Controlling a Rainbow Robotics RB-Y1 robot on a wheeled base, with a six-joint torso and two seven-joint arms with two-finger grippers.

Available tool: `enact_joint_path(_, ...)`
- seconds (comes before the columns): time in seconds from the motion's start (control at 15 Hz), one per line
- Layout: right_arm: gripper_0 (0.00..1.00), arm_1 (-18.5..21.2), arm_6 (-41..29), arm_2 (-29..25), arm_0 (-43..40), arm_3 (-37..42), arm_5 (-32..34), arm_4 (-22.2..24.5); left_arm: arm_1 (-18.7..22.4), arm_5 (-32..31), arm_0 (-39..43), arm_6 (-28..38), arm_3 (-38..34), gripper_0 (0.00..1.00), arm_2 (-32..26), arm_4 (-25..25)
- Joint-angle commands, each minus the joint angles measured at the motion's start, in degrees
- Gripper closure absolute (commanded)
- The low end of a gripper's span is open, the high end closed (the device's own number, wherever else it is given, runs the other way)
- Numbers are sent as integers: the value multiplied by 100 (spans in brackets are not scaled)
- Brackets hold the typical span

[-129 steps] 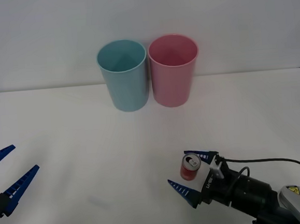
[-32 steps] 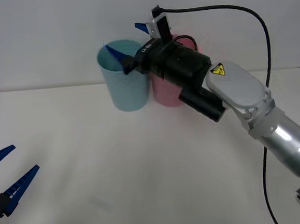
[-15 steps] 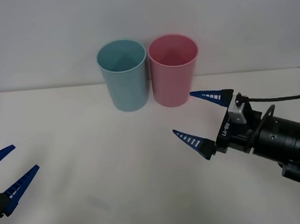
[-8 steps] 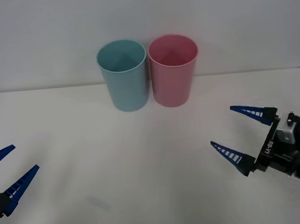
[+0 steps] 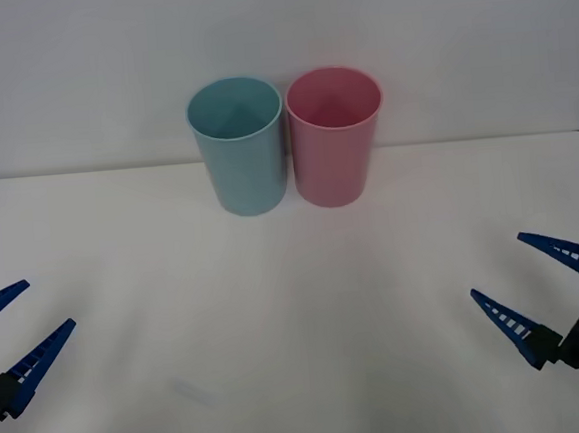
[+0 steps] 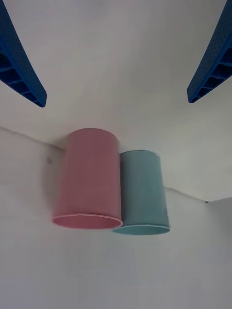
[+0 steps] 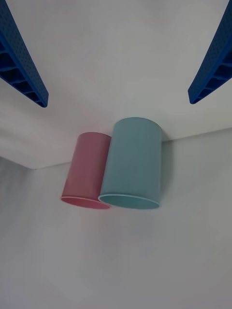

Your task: Grasp the object on the table and drop it into the matching bin: aluminum can to the light blue bin, PET bottle to the pink bin.

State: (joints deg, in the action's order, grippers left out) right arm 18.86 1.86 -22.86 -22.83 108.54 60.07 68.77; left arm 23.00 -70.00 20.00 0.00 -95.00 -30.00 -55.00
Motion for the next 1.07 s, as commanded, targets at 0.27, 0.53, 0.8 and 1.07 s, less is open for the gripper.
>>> enact_joint_path(0.27,0,-85,-63,-131,-107,-8,-13,-30,0,0,0,0,0,0,0,0)
enact_joint_path(0.53,0,-85,-125,-263,-380,-8,40,-241,0,0,0,0,0,0,0,0)
enact_joint_path(0.8,0,-85,-160,-280,-617,-8,146,-373,0,0,0,0,0,0,0,0)
enact_joint_path(1.07,0,-85,-160,-280,-635,-8,146,-373,0,0,0,0,0,0,0,0)
